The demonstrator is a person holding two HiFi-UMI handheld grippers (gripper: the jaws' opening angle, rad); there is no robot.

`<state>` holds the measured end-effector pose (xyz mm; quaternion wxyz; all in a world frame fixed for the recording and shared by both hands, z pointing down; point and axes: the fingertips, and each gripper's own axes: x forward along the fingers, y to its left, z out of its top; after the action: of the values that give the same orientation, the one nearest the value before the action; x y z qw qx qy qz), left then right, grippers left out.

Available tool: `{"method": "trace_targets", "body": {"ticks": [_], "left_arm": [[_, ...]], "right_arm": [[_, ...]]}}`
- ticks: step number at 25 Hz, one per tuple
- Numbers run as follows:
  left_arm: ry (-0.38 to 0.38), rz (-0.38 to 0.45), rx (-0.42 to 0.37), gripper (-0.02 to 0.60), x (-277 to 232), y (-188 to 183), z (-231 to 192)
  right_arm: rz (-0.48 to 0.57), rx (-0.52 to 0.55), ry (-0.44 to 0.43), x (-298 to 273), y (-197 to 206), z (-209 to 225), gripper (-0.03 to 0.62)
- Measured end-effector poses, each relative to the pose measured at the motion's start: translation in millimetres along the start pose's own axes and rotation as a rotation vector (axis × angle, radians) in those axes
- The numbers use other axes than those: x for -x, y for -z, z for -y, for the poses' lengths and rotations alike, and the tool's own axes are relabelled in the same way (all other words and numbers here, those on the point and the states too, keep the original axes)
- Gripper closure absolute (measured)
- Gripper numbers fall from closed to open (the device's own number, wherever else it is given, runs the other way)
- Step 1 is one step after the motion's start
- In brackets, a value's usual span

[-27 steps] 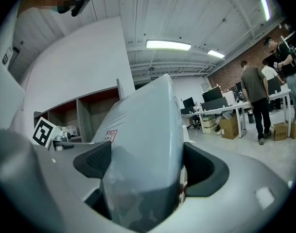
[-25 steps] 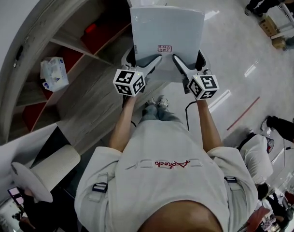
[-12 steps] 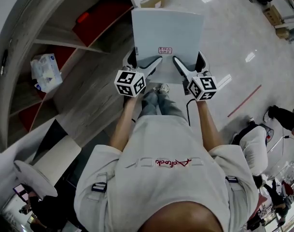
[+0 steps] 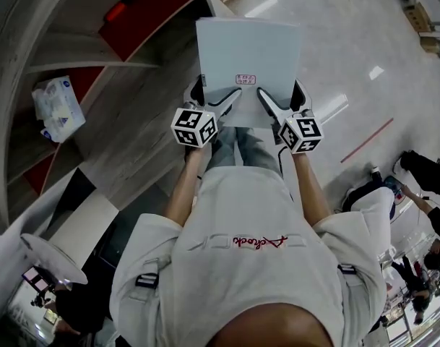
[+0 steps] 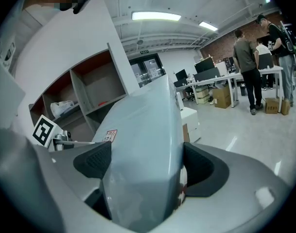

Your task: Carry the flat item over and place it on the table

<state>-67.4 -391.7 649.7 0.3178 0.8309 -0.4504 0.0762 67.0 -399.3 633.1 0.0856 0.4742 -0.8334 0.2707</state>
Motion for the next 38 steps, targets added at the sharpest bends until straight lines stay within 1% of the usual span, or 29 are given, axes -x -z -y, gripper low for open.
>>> {"method": "trace_targets", "body": {"ticks": [7, 15, 21, 24, 28, 33, 38], "left_arm": [[-0.02, -0.039, 0.052, 0.078, -12, 23, -21], [-0.027, -0.113, 0.111, 0.077, -41, 40, -49], [-0.06, -0.188, 0.136, 0.078, -57, 51, -68], [-0.073, -0.224, 0.144, 0.078, -64, 55, -72], [-0.093, -0.253, 0.156, 0.078, -66, 61, -75], [-0.097, -0.305, 0.199, 0.078, -70, 72, -81], [-0.102, -0.321, 0.208, 0.078, -73, 74, -85]], "right_arm": [[-0.063, -0.013, 0.002, -21, 23, 8, 0.126], [-0.135, -0.048, 0.023, -52, 43, 29, 0.126], [-0.217, -0.134, 0.025, -76, 64, 44, 0.126], [-0.251, -0.173, 0.027, -82, 71, 51, 0.126], [-0.286, -0.195, 0.031, -85, 79, 54, 0.127], [-0.359, -0.215, 0.057, -91, 90, 60, 0.128], [-0.371, -0.215, 0.062, -95, 91, 61, 0.128]]}}
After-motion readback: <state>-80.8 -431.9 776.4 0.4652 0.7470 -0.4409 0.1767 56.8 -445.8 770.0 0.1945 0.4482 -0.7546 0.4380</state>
